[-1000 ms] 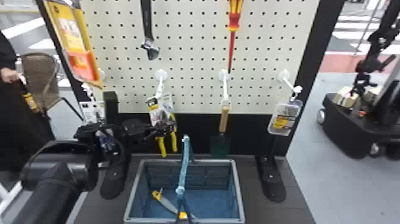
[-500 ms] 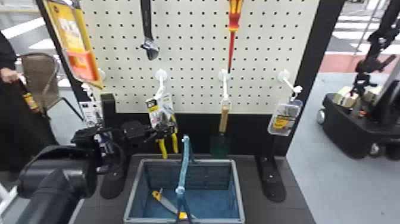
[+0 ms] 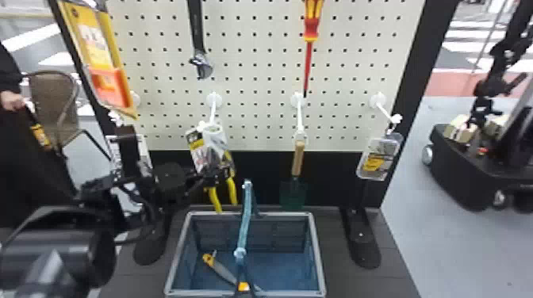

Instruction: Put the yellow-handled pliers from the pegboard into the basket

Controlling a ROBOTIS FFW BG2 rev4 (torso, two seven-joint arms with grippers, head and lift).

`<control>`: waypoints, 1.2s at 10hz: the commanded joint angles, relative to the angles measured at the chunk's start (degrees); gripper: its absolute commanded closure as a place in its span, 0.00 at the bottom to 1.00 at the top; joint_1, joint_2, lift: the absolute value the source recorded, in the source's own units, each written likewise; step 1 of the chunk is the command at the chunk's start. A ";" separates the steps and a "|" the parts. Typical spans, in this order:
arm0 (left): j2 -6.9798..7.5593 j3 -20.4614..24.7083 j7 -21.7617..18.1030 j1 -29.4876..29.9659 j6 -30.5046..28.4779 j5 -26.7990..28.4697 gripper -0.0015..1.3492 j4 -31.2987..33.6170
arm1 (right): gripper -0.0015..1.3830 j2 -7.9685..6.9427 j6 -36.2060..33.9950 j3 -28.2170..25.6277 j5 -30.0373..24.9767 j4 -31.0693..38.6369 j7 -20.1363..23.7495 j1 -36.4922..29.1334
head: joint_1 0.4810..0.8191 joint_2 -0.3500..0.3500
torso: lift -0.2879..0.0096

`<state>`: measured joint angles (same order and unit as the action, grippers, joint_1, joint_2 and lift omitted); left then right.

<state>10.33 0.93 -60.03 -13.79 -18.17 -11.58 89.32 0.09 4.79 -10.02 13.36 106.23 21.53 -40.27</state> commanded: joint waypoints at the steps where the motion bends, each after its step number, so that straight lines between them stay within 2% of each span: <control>1: -0.66 0.56 0.17 3.48 -0.46 -1.25 0.90 0.61 | 0.38 -0.14 -0.04 0.00 0.00 0.02 0.00 0.00 | 0.20 0.50 | 0.63; 3: -1.45 0.83 0.96 8.16 -0.99 -3.18 0.90 1.46 | 0.38 -0.14 -0.04 0.00 0.00 0.02 0.00 -0.12 | 0.20 0.50 | 0.63; 6: -2.86 0.04 0.96 11.36 -1.43 -3.36 0.90 1.32 | 0.38 -0.14 -0.04 0.00 0.00 -0.12 0.00 -0.12 | 0.20 0.50 | 0.63; 8: -2.42 -1.28 0.61 11.11 -1.25 -3.01 0.90 -2.06 | 0.38 -0.14 -0.04 0.00 0.00 -0.26 0.00 -0.25 | 0.20 0.50 | 0.63; 11: -0.93 -4.62 -3.17 5.45 -1.69 -1.16 0.90 -10.78 | 0.38 -0.14 -0.04 0.00 0.00 -0.40 0.00 -0.12 | 0.20 0.50 | 0.63; 12: -0.31 -5.41 -3.17 3.36 -1.34 -1.16 0.90 -13.17 | 0.38 -0.14 -0.04 0.00 0.00 -0.40 0.00 -0.12 | 0.20 0.50 | 0.63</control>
<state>9.62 -4.01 -63.25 -9.10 -19.71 -12.91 77.77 0.09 4.75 -10.02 13.36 105.82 21.53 -40.39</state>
